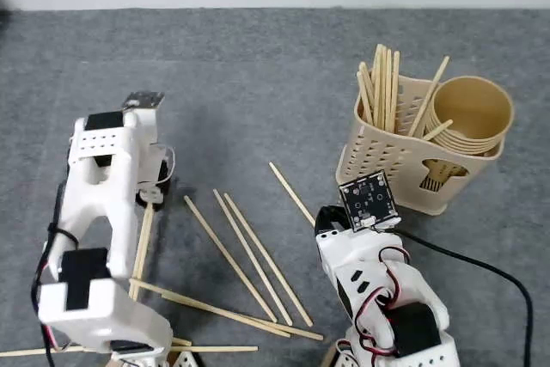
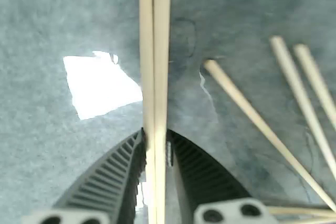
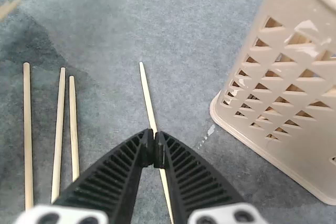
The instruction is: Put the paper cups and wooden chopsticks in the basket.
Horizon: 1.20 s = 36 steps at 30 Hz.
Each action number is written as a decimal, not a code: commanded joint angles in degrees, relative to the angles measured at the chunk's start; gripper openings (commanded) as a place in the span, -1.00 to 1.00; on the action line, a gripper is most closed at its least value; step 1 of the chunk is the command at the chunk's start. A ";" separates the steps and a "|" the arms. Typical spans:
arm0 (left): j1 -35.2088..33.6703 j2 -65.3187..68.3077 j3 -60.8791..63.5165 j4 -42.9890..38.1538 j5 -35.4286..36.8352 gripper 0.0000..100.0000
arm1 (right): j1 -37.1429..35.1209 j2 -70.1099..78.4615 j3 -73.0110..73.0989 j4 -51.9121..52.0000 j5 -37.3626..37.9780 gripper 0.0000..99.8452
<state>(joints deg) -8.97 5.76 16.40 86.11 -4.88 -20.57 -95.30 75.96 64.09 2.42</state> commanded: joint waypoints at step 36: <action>34.73 -17.85 -43.21 -35.69 14.42 -0.98 | -8.84 -0.40 6.86 1.54 7.12 -0.98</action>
<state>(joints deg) 21.89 -10.77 -24.92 57.45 9.10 -27.43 -95.21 82.90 65.49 8.84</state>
